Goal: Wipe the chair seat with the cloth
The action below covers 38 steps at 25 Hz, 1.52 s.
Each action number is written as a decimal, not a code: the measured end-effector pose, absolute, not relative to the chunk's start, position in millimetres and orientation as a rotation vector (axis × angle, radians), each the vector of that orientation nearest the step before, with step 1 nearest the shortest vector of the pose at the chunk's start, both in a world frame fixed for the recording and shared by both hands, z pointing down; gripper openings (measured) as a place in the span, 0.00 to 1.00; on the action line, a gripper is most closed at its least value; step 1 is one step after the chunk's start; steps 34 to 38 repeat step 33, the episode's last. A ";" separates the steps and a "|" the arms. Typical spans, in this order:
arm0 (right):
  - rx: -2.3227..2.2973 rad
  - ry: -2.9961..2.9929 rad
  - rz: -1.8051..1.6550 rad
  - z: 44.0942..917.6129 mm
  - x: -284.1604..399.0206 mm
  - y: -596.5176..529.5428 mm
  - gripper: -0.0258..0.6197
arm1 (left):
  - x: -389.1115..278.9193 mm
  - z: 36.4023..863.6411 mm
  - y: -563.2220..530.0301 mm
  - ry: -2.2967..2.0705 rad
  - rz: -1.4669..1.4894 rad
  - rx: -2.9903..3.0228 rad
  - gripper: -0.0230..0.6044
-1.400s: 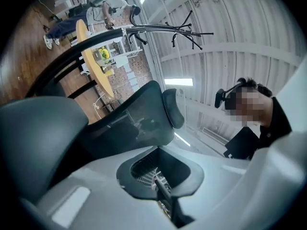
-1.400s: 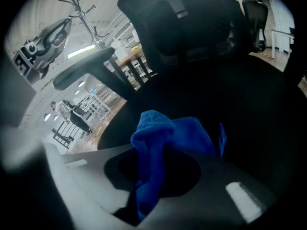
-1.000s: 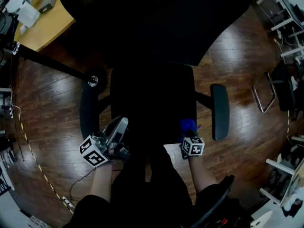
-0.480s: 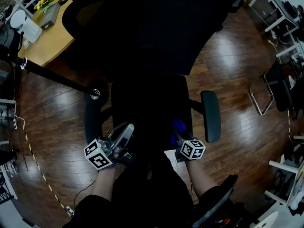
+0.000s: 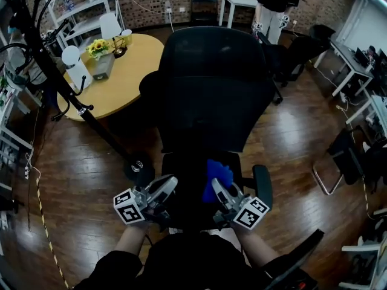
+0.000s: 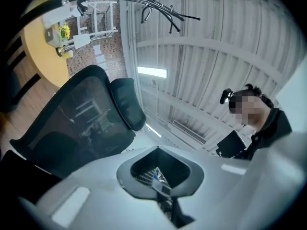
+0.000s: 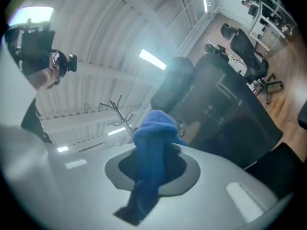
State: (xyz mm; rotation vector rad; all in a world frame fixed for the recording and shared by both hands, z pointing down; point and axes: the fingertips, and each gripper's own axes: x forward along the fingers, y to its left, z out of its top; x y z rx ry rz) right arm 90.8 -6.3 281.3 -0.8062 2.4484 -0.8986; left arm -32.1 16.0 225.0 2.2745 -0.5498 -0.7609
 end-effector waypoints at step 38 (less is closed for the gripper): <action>-0.770 2.417 -0.687 207.8 136.8 54.8 0.13 | 34.0 190.3 68.2 -0.472 -0.783 2.335 0.04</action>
